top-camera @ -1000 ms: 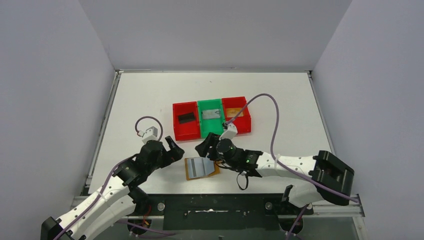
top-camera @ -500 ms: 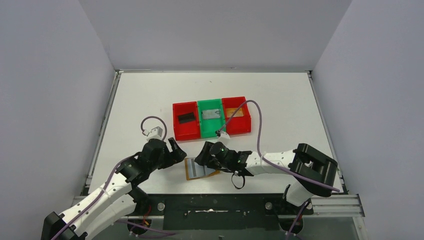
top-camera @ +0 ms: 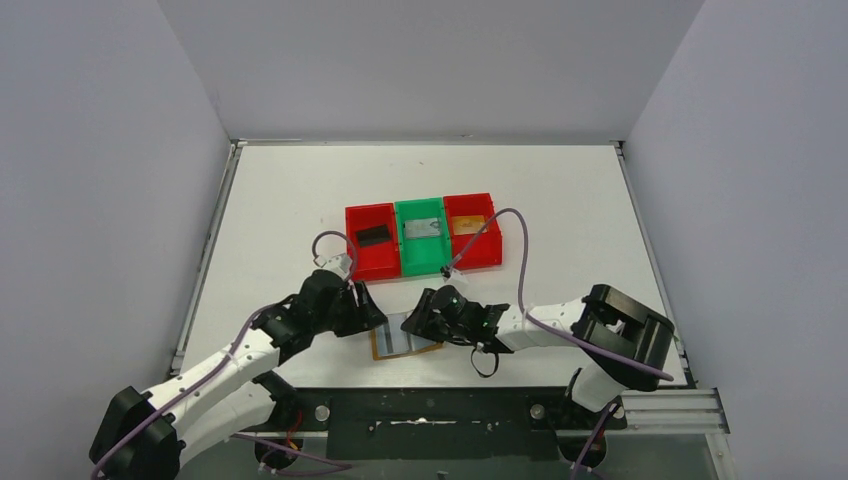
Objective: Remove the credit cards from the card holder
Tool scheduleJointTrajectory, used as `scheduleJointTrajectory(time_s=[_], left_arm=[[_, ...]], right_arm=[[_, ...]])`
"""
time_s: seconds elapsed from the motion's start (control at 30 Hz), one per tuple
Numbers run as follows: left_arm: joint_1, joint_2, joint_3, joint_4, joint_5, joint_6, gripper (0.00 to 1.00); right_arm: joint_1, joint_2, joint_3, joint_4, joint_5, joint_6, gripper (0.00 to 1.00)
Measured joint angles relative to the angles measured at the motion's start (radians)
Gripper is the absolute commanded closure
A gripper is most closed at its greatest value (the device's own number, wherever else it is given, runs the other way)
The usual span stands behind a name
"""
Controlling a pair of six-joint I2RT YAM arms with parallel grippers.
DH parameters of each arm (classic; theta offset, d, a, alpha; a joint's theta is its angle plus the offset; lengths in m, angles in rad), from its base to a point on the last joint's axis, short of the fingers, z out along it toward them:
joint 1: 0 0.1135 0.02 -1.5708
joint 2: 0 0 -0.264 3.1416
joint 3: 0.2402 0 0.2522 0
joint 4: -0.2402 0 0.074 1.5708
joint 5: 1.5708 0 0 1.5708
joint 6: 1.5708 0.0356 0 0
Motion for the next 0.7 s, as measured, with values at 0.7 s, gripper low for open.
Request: scheduleJointTrajectory(time_s=[0.7], left_arm=[[-0.009, 0.200, -0.004, 0.070, 0.101, 0.030, 0.73]], right_arm=[[-0.030, 0.045, -0.037, 0.082, -0.072, 0.019, 0.79]])
